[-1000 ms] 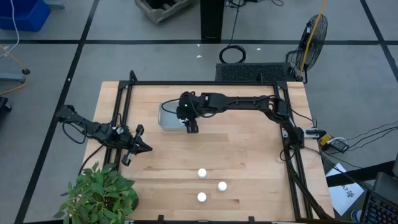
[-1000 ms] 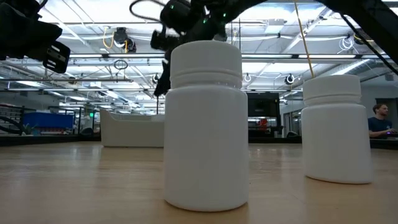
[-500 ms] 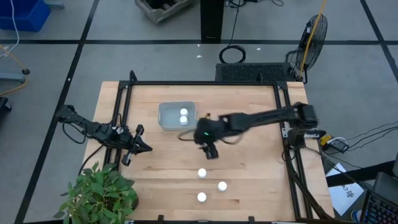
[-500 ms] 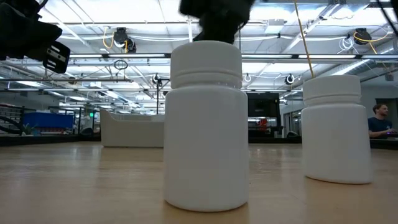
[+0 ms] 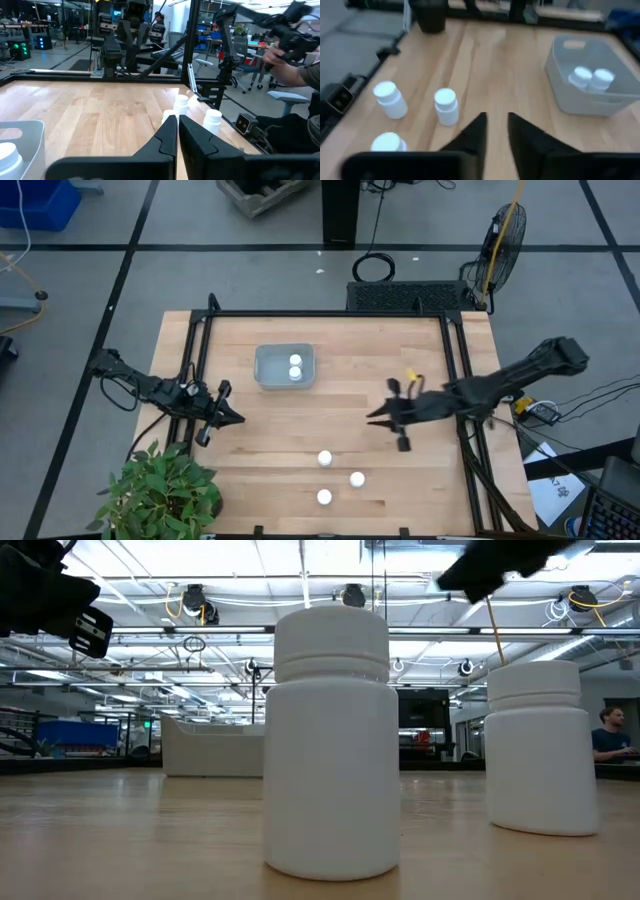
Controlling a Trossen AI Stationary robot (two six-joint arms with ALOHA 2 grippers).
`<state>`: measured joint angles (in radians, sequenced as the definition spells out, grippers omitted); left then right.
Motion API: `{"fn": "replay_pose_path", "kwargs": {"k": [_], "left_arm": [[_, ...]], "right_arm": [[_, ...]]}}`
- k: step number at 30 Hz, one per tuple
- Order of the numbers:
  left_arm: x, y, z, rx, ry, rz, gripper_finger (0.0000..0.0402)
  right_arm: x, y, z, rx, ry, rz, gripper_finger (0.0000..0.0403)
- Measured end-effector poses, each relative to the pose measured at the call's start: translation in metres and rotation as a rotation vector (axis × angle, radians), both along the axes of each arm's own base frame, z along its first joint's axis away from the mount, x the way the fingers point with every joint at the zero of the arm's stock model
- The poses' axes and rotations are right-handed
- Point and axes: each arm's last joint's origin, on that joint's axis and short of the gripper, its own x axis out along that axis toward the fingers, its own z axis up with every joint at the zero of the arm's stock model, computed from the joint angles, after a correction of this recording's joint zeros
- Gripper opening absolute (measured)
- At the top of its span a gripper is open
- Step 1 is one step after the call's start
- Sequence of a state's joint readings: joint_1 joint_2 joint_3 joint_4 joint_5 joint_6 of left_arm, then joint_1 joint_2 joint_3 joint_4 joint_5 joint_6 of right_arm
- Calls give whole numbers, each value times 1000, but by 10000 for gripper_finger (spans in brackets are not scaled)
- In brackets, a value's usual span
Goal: Pick and place pill bottles into a basket
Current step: Put the white medicine bottle into the gray basket
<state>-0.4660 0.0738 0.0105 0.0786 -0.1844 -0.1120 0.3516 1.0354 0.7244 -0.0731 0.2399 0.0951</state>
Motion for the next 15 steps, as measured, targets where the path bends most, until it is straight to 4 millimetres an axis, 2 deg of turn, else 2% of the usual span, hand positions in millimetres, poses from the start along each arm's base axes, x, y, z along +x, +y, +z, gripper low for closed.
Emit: {"fn": "replay_pose_path", "kwargs": {"k": [3, 9, 15], "left_arm": [[0, 0, 0, 0, 0, 0, 24], [0, 0, 0, 0, 0, 0, 24], [0, 0, 0, 0, 0, 0, 24]], "right_arm": [[-24, -2, -6, 8, -83, 44, 9], [-63, -17, -24, 40, -165, 43, 11], [-90, -28, -37, 80, -262, 46, 5]]}}
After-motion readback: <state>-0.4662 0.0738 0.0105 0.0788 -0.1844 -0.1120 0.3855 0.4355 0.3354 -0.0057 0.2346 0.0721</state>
